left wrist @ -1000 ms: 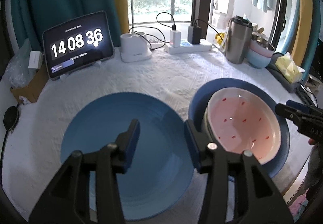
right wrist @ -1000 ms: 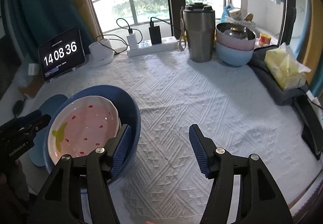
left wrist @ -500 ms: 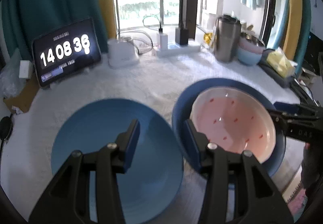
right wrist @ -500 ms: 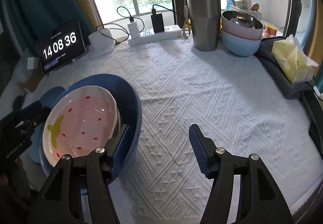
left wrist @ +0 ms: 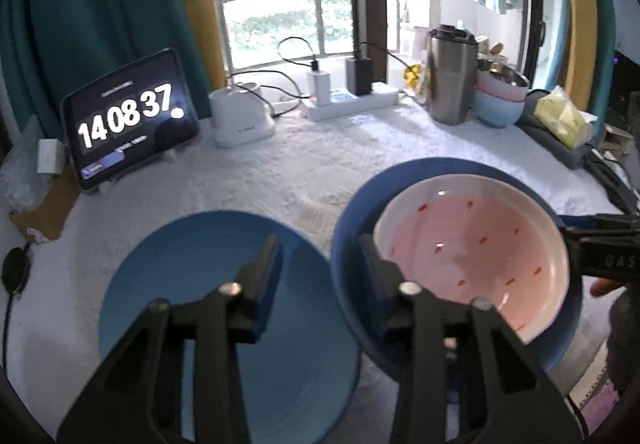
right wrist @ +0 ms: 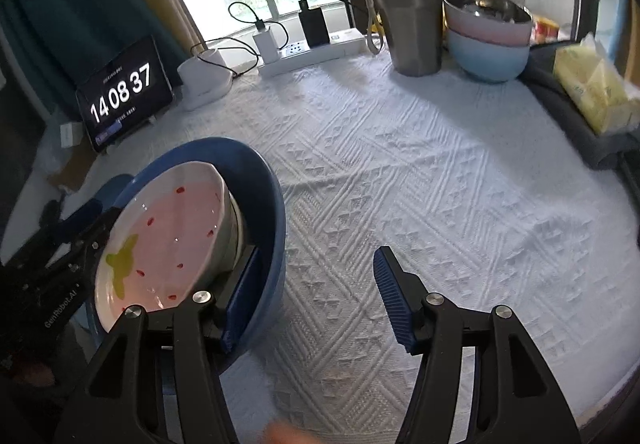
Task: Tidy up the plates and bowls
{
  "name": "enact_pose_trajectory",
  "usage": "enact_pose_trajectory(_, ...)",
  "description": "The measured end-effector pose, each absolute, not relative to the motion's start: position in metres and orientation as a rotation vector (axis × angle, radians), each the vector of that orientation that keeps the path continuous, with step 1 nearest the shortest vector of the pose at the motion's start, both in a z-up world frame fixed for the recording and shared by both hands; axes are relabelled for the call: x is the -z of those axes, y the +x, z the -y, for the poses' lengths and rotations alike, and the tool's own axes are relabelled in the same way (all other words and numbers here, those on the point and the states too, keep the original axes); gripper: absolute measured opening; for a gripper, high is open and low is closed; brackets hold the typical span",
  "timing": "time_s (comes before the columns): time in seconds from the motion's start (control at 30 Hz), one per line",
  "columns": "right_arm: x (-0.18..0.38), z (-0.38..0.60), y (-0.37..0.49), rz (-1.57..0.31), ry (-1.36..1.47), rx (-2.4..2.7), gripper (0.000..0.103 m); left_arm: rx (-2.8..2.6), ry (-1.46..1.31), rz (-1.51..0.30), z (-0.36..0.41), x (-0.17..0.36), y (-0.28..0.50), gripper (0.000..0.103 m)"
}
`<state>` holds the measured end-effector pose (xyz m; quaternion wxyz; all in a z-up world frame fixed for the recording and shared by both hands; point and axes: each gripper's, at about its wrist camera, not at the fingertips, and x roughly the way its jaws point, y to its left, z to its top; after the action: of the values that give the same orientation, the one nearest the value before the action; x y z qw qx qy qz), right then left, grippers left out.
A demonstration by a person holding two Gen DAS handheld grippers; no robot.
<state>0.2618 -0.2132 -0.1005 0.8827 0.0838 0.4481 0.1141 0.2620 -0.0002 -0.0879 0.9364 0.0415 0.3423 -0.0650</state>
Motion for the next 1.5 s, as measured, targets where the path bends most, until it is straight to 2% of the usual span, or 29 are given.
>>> enact_pose_trajectory(0.1, 0.102, 0.216, 0.262, -0.931, 0.203, -0.256, 0.062, 0.165, 0.105, -0.688, 0.008, 0.089, 0.259, 0.013)
enact_pose_trajectory(0.2, 0.103, 0.218, 0.261, -0.915, 0.231, -0.254, 0.059, 0.139, 0.126, -0.673, 0.013, 0.089, 0.258, 0.013)
enact_pose_trajectory(0.3, 0.102, 0.214, 0.258, -0.893, 0.251, -0.266, 0.044, 0.157, 0.095, -0.68, 0.009, 0.088, 0.259, 0.013)
enact_pose_trajectory(0.37, 0.098, 0.205, 0.255, -0.873, 0.235, -0.277, 0.021, 0.168, 0.087, -0.678, 0.007, 0.088, 0.258, 0.013)
enact_pose_trajectory(0.43, 0.094, 0.195, 0.255, -0.863, 0.209, -0.263, 0.013, 0.169, 0.079, -0.675, 0.006, 0.088, 0.258, 0.013)
enact_pose_trajectory(0.77, 0.096, 0.201, 0.255, -0.862, 0.291, -0.246, 0.014, 0.163, 0.031, -0.652, 0.004, 0.09, 0.258, 0.012)
enact_pose_trajectory(1.5, 0.086, 0.205, 0.249, -0.849, 0.255, -0.191, 0.011, 0.246, -0.013, -0.662, 0.007, 0.084, 0.254, 0.012)
